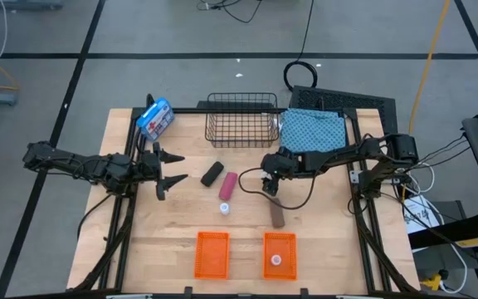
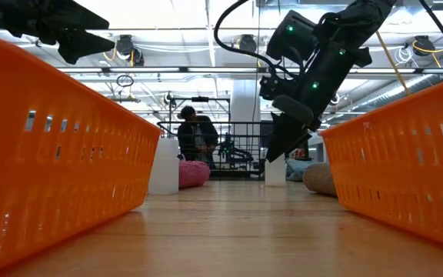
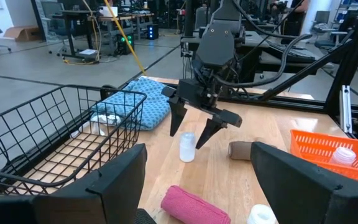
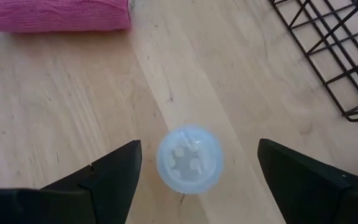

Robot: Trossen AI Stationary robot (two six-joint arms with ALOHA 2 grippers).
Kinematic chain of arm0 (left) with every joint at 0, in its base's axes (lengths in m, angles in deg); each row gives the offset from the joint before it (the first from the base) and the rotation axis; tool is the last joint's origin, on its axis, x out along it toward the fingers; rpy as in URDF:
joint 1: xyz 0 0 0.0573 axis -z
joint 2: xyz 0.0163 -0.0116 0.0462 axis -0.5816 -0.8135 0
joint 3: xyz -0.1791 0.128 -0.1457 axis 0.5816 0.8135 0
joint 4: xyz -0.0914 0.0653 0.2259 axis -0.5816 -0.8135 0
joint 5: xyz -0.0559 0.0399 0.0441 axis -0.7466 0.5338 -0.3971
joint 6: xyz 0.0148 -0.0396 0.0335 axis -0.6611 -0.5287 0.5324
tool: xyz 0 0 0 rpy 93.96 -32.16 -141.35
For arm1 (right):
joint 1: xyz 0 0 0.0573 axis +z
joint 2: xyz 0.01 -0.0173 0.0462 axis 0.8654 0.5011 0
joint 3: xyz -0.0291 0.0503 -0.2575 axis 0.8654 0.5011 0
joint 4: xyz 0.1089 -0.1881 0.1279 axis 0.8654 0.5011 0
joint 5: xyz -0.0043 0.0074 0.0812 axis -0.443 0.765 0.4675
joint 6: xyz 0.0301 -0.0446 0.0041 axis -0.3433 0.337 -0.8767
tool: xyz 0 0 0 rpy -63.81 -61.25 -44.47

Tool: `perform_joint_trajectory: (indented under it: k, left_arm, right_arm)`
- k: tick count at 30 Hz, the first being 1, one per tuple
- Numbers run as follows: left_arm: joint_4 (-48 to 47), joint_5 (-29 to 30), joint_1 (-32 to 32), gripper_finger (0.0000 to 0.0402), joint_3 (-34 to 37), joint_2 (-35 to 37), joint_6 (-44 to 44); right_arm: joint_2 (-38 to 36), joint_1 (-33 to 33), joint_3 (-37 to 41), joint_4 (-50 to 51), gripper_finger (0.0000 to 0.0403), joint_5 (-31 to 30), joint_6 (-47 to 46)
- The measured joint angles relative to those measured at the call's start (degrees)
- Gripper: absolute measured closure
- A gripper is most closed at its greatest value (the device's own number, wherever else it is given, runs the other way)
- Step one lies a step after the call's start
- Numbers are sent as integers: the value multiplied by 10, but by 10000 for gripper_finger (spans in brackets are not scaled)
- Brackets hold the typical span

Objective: Pick & Place Medicine items
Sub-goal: Put the top transparent pill bottle into the right orange basket

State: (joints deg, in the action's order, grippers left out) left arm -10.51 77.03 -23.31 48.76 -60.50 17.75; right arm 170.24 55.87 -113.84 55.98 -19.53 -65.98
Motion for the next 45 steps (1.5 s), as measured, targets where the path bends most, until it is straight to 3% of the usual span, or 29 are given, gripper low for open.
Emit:
perform_joint_trajectory:
  k: [5,32,45]
  left_arm:
    - [0,0,0,103,0,0,0]
    - [0,0,0,103,0,0,0]
    - [0,0,0,103,0,0,0]
  right_arm:
    - [0,0,0,0,108,0,0]
    - [0,0,0,0,266,0,0]
    - [-13,1,0,4,266,5,2]
